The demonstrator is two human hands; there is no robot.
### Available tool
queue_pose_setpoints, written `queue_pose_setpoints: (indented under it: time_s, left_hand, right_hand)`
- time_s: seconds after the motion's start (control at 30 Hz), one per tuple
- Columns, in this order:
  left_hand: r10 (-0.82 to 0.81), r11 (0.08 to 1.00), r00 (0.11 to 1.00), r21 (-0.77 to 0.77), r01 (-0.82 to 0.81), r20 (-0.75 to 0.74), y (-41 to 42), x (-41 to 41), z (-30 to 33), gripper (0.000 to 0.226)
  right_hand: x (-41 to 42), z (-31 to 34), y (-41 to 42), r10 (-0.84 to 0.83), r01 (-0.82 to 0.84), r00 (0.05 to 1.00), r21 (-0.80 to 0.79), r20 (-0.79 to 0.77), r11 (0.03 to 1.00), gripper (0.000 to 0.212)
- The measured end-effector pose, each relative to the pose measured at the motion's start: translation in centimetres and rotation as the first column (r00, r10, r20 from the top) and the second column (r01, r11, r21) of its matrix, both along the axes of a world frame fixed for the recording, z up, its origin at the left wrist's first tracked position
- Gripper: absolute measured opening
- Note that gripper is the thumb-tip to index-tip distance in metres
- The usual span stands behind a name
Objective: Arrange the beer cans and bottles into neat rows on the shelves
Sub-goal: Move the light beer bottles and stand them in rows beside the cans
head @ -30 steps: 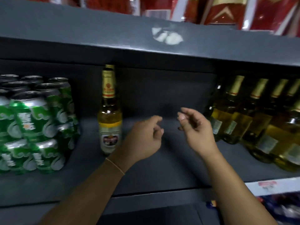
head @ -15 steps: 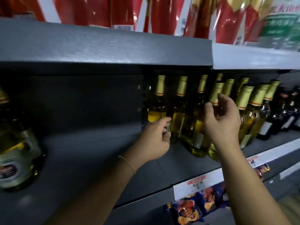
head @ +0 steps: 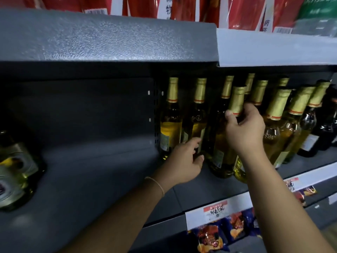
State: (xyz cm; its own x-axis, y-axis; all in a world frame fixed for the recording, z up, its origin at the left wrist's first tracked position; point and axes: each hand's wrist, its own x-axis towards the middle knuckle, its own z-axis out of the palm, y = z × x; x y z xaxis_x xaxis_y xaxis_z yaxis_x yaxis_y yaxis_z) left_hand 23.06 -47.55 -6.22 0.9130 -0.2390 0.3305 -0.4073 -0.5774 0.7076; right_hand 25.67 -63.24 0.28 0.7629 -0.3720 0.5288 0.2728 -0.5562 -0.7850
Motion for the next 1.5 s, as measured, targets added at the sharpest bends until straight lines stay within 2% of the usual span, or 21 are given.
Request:
queue_pose_setpoints:
  time_s: [0.1, 0.2, 0.3, 0.37, 0.5, 0.57, 0.67, 0.8, 0.97, 1.13, 1.2, 1.37, 1.5]
  left_hand:
    - [0.014, 1.000, 0.999, -0.006, -0.015, -0.038, 1.3, -0.4, -0.3, 0.061]
    - [0.002, 0.999, 0.996, -0.040, -0.005, -0.085, 3.0, -0.7, -0.6, 0.065]
    - [-0.021, 0.992, 0.989, -0.127, 0.002, -0.149, 5.2, -1.4, -0.4, 0.074]
    - [-0.092, 0.977, 0.973, -0.206, 0.047, -0.214, 7.0, -2.3, 0.1, 0.080]
    - [-0.238, 0.927, 0.924, -0.354, 0.124, -0.301, 11.7, -4.7, 0.8, 0.074]
    - [-0.253, 0.919, 0.905, -0.376, 0.115, -0.342, 14.5, -6.2, 0.8, 0.077]
    - [-0.272, 0.924, 0.883, -0.361, 0.128, -0.383, 18.9, -8.7, 1.1, 0.070]
    - [-0.259, 0.899, 0.884, -0.433, 0.073, -0.389, 24.3, -12.8, 1.4, 0.076]
    - [-0.178, 0.895, 0.896, -0.445, -0.024, -0.406, 30.4, -16.7, 0.4, 0.075]
    - [-0.045, 0.876, 0.935, -0.464, -0.132, -0.351, 34.6, -19.5, -0.5, 0.072]
    - [0.034, 0.864, 0.945, -0.466, -0.192, -0.326, 35.9, -20.4, -1.0, 0.071]
    - [0.223, 0.818, 0.944, -0.480, -0.318, -0.244, 37.6, -22.5, -1.3, 0.065]
    - [0.398, 0.790, 0.903, -0.439, -0.428, -0.163, 37.7, -23.1, -2.0, 0.068]
  right_hand:
    - [-0.9, -0.2, 1.1, 0.102, -0.103, 0.993, 0.015, 0.057, 0.995, 0.029]
    - [-2.1, 0.2, 2.5, 0.194, -0.196, 0.977, 0.021, 0.088, 0.980, 0.035]
    - [-3.3, 1.3, 4.4, 0.315, -0.324, 0.941, 0.062, 0.128, 0.944, 0.028]
    - [-4.4, 2.1, 6.2, 0.416, -0.430, 0.900, 0.103, 0.132, 0.897, 0.018]
    - [-6.7, 2.9, 10.5, 0.647, -0.659, 0.750, 0.244, 0.138, 0.711, 0.018]
    - [-7.6, 2.8, 13.0, 0.745, -0.741, 0.655, 0.302, 0.129, 0.600, 0.019]
    - [-8.7, 2.2, 17.1, 0.853, -0.835, 0.502, 0.337, 0.144, 0.434, 0.020]
    - [-10.2, 1.7, 22.4, 0.926, -0.900, 0.334, 0.351, 0.178, 0.257, 0.029]
    - [-12.4, 1.1, 28.4, 0.959, -0.923, 0.200, 0.368, 0.203, 0.115, 0.032]
    - [-14.6, 1.0, 33.5, 0.977, -0.939, 0.075, 0.345, 0.200, 0.001, 0.037]
    - [-15.1, 0.9, 35.2, 0.978, -0.942, 0.061, 0.335, 0.198, -0.009, 0.039]
    - [-16.2, 0.2, 38.2, 0.975, -0.959, 0.103, 0.280, 0.195, 0.045, 0.038]
    - [-17.2, 0.0, 39.9, 0.967, -0.968, 0.198, 0.184, 0.161, 0.168, 0.032]
